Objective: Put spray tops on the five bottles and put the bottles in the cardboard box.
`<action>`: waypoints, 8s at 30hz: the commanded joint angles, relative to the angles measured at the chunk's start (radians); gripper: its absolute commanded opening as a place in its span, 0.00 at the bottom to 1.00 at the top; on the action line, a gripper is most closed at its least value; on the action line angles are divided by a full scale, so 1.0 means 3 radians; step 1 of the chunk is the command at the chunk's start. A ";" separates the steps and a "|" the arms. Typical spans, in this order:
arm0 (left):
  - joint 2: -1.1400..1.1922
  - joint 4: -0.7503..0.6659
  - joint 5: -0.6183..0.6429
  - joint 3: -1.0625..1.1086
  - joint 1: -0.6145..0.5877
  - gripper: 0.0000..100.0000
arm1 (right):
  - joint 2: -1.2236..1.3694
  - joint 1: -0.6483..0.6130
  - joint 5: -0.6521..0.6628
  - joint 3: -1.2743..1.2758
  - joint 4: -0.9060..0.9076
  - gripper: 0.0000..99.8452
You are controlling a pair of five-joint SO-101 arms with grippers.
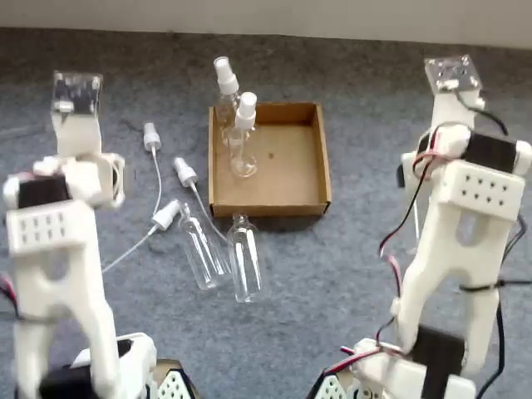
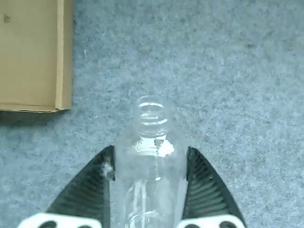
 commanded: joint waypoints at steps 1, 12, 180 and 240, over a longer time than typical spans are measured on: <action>0.1266 0.0194 0.0189 -0.1445 -0.0023 0.21 | -0.0785 -0.0125 0.0056 0.0944 -0.0463 0.00; 0.3813 0.0194 0.0399 -0.4084 0.0187 0.21 | -0.2074 -0.0519 -0.0046 0.2263 -0.0693 0.00; 0.0253 -0.1974 0.1222 -0.1424 0.2908 0.01 | -0.5107 -0.2396 -0.1115 0.4897 -0.3194 0.00; -0.0448 -0.1253 0.0276 -0.0192 0.2616 0.15 | -0.5107 -0.2207 -0.1366 0.4892 -0.3204 0.00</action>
